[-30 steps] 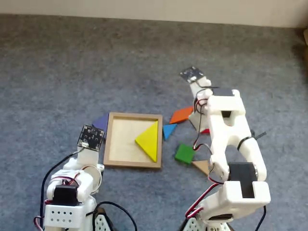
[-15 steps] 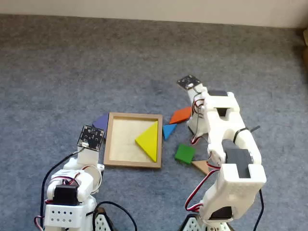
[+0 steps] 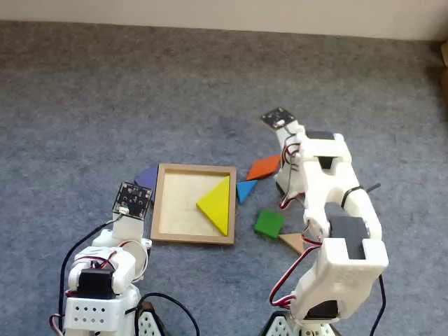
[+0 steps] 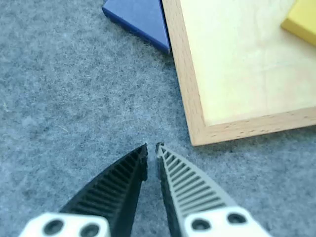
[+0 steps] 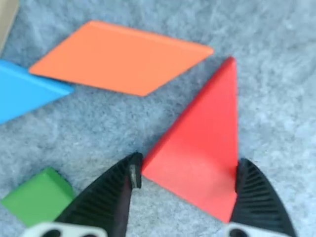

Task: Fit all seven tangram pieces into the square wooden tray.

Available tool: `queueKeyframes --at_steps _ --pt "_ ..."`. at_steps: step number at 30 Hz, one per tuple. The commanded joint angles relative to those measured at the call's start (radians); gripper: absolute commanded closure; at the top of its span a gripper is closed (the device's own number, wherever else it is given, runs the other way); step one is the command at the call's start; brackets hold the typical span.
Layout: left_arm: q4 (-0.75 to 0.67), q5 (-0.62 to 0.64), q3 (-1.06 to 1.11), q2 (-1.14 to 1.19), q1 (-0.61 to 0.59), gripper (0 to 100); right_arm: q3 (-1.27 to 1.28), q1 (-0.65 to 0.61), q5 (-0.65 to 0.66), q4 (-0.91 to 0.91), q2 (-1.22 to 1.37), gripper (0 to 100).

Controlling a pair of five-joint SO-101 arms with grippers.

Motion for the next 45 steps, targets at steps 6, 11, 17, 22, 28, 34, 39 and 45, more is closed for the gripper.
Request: queueKeyframes --at_steps 6,11,17,22,28,34,39,45 --pt "0.000 0.000 0.021 -0.041 -0.010 95 -0.045 0.013 0.008 0.007 -0.016 78.9" --pt "0.000 0.000 0.021 -0.041 -0.010 95 -0.045 0.013 0.008 0.008 -0.097 85.0" --pt "0.000 0.000 0.021 -0.041 -0.010 95 -0.039 0.005 0.005 0.008 -0.189 85.6" --pt "0.000 0.000 0.021 -0.041 -0.010 95 -0.036 -0.004 0.002 0.008 -0.236 85.6" --pt "0.000 0.000 0.021 -0.041 -0.010 95 -0.041 -0.077 0.002 0.054 -0.317 85.9" --pt "0.000 0.000 0.021 -0.041 -0.010 95 -0.044 -0.074 -0.044 0.056 -0.335 85.4" --pt "0.000 0.000 0.021 -0.041 -0.010 95 -0.142 -0.028 -0.063 0.064 -0.220 72.8" --pt "0.000 0.000 0.021 -0.041 -0.010 95 -0.308 0.031 -0.075 0.067 -0.008 68.2"
